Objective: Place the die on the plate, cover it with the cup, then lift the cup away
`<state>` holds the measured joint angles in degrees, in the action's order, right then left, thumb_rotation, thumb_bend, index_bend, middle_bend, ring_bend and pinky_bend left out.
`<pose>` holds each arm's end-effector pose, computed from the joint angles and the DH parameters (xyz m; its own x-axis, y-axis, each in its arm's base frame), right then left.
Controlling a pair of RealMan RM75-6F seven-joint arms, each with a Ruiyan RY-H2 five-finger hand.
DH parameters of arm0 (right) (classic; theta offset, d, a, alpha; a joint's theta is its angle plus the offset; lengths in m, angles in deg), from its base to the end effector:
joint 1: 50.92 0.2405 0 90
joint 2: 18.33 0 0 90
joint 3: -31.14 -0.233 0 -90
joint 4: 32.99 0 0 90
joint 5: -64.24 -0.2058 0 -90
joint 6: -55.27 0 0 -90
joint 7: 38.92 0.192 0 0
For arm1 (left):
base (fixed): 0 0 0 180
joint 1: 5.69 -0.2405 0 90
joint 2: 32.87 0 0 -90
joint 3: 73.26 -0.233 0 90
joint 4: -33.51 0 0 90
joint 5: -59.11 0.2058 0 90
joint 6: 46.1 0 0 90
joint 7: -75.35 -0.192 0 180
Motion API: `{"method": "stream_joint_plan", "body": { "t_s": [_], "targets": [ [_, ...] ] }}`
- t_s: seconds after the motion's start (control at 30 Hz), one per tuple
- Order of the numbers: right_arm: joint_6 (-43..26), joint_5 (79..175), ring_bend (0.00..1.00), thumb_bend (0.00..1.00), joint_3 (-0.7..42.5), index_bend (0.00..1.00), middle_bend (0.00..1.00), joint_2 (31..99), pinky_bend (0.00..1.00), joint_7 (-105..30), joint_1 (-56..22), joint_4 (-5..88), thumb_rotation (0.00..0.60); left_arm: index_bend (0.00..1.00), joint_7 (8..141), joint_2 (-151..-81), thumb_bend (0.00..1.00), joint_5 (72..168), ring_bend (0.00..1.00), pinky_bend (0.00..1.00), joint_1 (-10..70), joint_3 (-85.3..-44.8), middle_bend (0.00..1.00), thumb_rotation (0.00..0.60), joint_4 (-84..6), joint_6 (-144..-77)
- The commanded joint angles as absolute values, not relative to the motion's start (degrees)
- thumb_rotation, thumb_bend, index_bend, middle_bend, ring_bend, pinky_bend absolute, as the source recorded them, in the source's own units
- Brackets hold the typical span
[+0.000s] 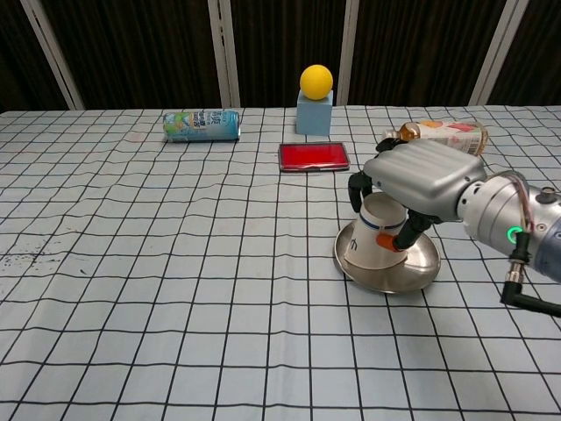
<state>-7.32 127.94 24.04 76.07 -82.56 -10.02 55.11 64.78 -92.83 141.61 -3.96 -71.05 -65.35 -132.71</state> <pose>-0.1013 -0.3360 -0.0535 0.6725 -0.1086 0.7321 -0.6908 -0.4470 0.5683 -0.2936 0.2073 0.1702 0.5193 0.0274 0.8541 0.8494 0.0930 -0.5194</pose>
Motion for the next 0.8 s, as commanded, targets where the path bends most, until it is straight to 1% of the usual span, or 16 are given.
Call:
{"method": "stream_joint_plan", "body": {
  "t_s": [0.03,0.37,0.8],
  "targets": [
    [-7.22,128.96,0.26,0.40,23.30,0.54,0.47,77.95,0.06,-80.33,-9.56,52.63,0.600,0.02,64.65,-92.85,0.36,141.52,0.00,0.00,-3.94,-71.04,0.00,0.600,-65.33,-132.66],
    [-7.58,131.18,0.26,0.40,22.26,0.55,0.48,80.81,0.06,-75.59,-9.17,47.35,0.600,0.02,64.25,-92.94,0.36,141.21,0.00,0.00,-3.81,-71.00,0.00,0.600,-65.15,-132.37],
    [-6.31,131.82,0.26,0.40,20.73,0.56,0.48,84.15,0.06,-73.34,-7.53,41.90,0.600,0.02,63.94,-92.96,0.36,141.24,0.00,0.00,-3.74,-71.12,0.00,0.600,-65.08,-132.18]
  ]
}}
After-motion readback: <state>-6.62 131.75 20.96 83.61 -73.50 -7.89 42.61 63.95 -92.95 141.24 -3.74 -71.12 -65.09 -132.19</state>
